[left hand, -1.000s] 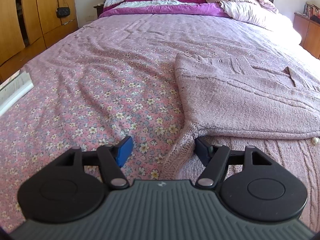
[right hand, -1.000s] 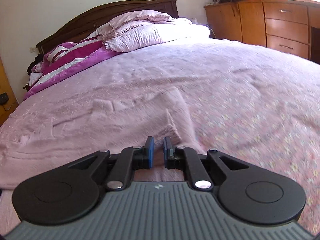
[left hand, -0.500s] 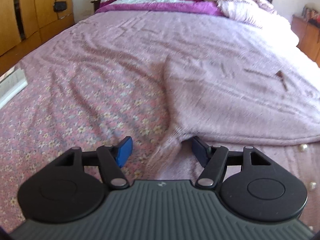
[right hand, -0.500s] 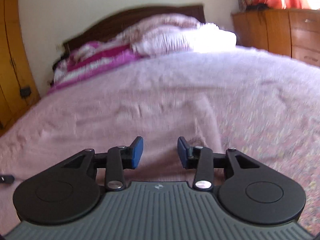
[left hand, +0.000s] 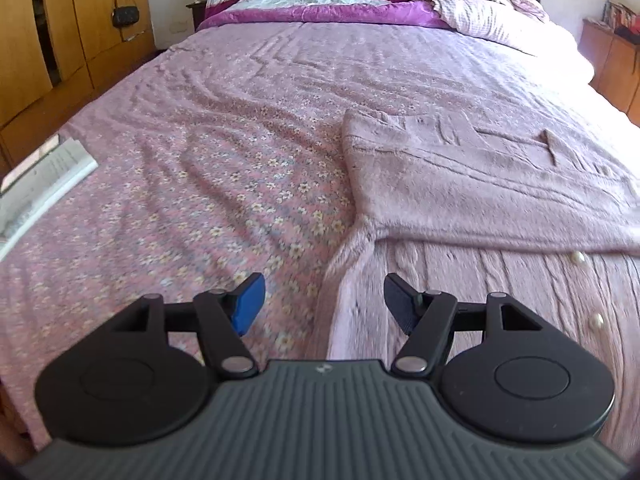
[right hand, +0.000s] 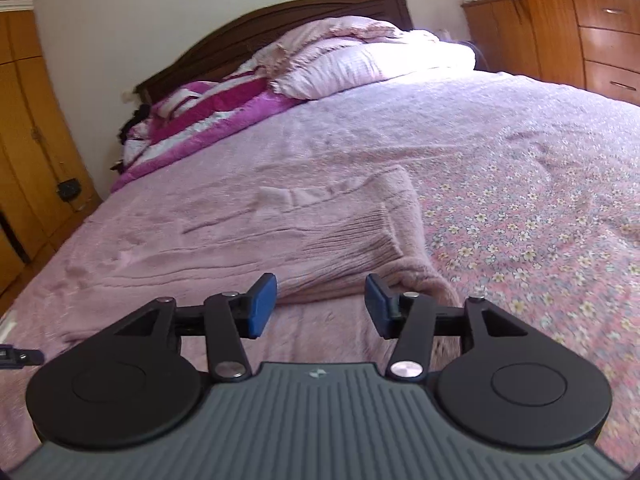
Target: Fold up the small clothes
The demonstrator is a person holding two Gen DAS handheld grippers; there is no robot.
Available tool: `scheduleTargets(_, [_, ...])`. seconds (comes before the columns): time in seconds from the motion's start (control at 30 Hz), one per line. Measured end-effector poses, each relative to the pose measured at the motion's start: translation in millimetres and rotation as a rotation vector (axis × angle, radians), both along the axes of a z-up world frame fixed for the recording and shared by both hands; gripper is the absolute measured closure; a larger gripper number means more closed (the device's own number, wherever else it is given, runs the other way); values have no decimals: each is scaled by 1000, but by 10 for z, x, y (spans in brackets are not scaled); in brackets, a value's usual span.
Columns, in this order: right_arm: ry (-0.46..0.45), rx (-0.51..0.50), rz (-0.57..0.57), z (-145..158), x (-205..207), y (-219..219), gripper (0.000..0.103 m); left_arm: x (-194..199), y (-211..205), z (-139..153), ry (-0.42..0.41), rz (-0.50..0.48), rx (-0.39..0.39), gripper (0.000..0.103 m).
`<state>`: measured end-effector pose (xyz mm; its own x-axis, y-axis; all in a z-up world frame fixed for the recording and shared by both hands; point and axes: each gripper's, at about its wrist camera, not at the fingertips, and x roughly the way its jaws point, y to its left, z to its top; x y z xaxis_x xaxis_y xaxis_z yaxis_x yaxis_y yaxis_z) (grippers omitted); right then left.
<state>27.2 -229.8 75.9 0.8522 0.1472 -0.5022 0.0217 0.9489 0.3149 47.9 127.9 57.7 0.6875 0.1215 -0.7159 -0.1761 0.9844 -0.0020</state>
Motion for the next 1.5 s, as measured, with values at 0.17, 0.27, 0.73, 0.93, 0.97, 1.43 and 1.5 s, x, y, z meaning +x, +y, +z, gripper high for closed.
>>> scheduleTargets(0.17, [-11, -46, 106, 209, -403, 109, 41, -283, -69, 125, -14, -49, 8, 32])
scheduleTargets(0.27, [-12, -66, 157, 268, -650, 180, 41, -434, -125, 138, -24, -77, 10, 32])
scheduleTargets(0.73, [45, -297, 264, 28, -1494, 542, 27, -1099, -676, -42, 15, -304, 93, 32])
scheduleTargets(0.93, [141, -365, 325, -206, -1527, 660, 26, -1219, -994, -338, 85, -443, 208, 32])
scheduleTargets(0.97, [151, -394, 337, -240, -1531, 695, 26, -1235, -1034, -391, 96, -461, 226, 32])
scheduleTargets(1.43, [174, -771, 663, -576, -1599, 1148, 17, -1248, -978, -422, 66, -424, 174, 31])
scheduleTargets(1.5, [177, -855, 715, -667, -1592, 1278, 16, -1243, -937, -401, 57, -413, 166, 32])
